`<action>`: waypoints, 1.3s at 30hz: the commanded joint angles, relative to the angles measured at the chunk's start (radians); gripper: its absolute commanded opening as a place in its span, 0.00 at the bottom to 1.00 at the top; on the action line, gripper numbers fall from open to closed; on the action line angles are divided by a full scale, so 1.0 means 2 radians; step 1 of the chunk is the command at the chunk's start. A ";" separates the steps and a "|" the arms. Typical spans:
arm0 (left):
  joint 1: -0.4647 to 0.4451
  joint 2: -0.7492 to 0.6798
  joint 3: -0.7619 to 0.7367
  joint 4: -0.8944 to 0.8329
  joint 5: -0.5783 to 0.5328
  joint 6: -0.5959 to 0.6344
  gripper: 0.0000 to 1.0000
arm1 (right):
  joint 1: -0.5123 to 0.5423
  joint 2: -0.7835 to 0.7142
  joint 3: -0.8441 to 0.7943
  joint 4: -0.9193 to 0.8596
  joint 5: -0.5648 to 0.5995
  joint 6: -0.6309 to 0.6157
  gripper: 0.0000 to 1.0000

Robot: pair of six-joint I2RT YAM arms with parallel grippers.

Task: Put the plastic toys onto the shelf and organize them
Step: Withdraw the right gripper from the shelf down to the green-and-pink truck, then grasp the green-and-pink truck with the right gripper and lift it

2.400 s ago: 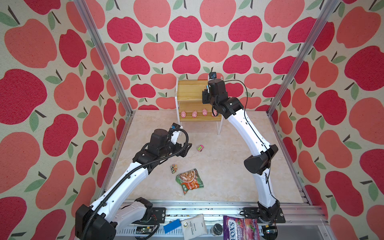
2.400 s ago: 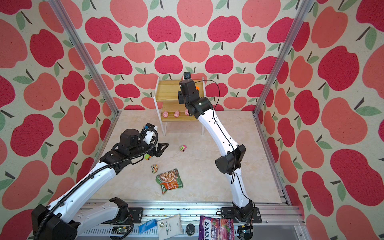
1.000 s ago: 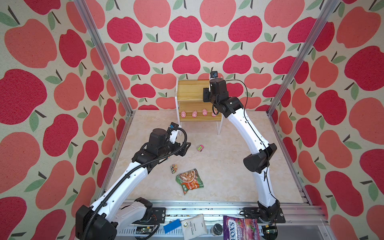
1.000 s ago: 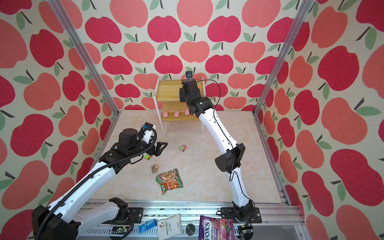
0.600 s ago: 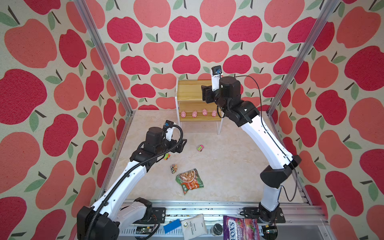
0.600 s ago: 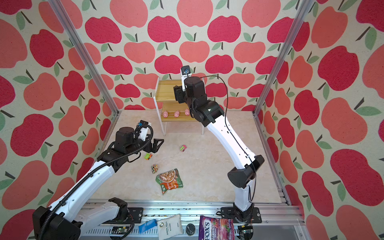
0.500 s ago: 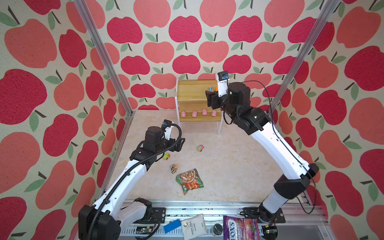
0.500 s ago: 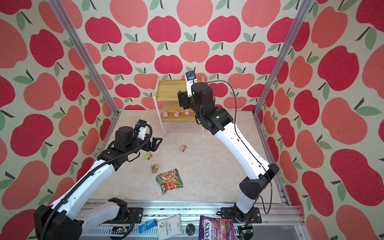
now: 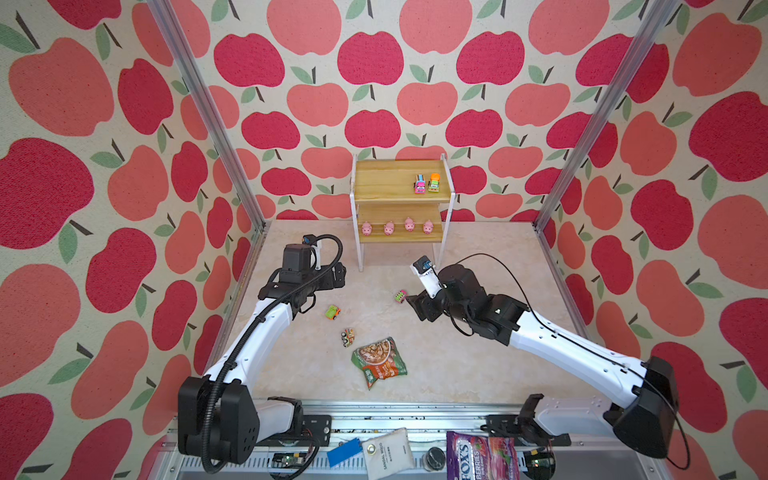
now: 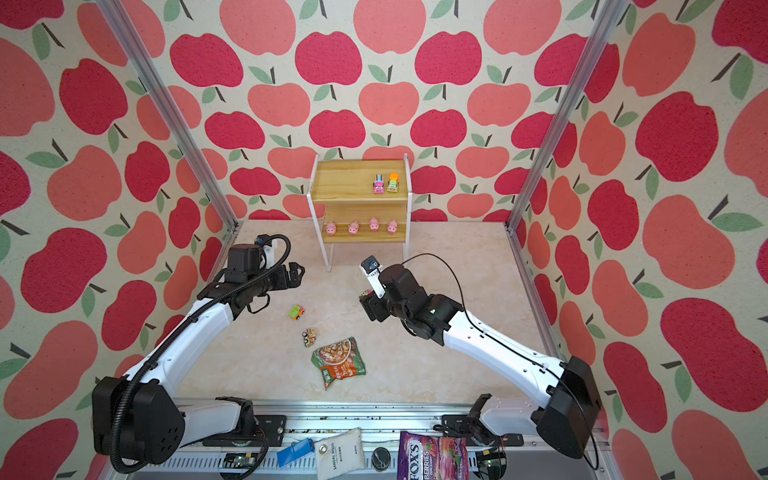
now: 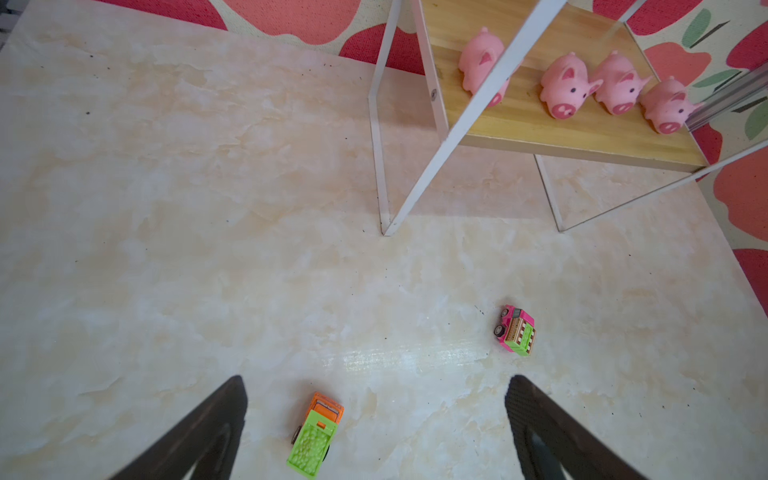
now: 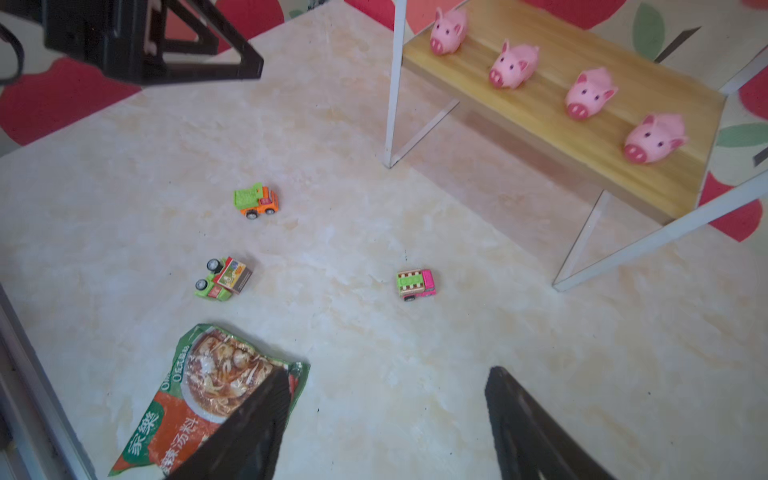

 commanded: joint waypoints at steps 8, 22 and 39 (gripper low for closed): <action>-0.007 -0.015 0.020 -0.093 0.028 -0.048 0.99 | -0.035 0.125 0.013 0.011 -0.073 -0.016 0.77; -0.089 -0.111 -0.031 -0.139 0.008 -0.035 0.99 | -0.067 0.315 0.173 -0.057 -0.067 -0.124 0.82; -0.089 -0.186 -0.011 -0.170 0.015 -0.057 0.99 | -0.075 0.436 0.281 -0.113 -0.020 -0.122 0.73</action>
